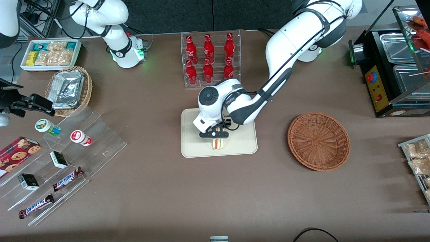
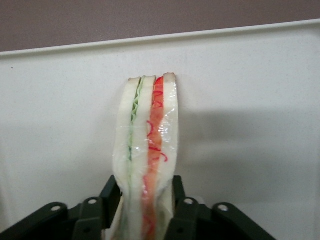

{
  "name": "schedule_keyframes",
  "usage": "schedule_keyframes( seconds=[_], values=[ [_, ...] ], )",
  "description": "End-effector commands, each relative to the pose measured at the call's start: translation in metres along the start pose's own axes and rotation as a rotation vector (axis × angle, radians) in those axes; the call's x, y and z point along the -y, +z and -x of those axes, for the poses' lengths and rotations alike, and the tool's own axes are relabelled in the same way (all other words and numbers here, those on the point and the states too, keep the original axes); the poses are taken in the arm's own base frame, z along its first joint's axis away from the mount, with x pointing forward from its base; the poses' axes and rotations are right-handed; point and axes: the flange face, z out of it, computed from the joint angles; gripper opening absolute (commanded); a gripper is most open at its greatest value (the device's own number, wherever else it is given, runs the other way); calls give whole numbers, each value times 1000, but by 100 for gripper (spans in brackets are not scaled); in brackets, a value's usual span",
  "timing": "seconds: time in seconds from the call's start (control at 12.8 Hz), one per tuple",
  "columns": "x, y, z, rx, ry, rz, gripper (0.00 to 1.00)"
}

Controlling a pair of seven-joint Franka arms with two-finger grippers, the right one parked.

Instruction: Place sandwich from basket to tray

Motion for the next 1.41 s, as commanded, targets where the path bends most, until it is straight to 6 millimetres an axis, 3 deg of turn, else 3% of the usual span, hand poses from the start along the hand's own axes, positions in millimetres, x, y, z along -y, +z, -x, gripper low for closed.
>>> schedule_keyframes(
  seconds=[0.0, 0.47, 0.78, 1.1, 1.33],
  values=[
    [-2, -8, -12, -32, -11, 13, 100],
    [17, -56, -31, -76, 26, 1, 100],
    [62, -100, -56, -92, 11, -27, 100],
    [136, -153, -87, -41, -98, 27, 100],
    [212, -180, -111, -39, -131, 51, 100]
  ],
)
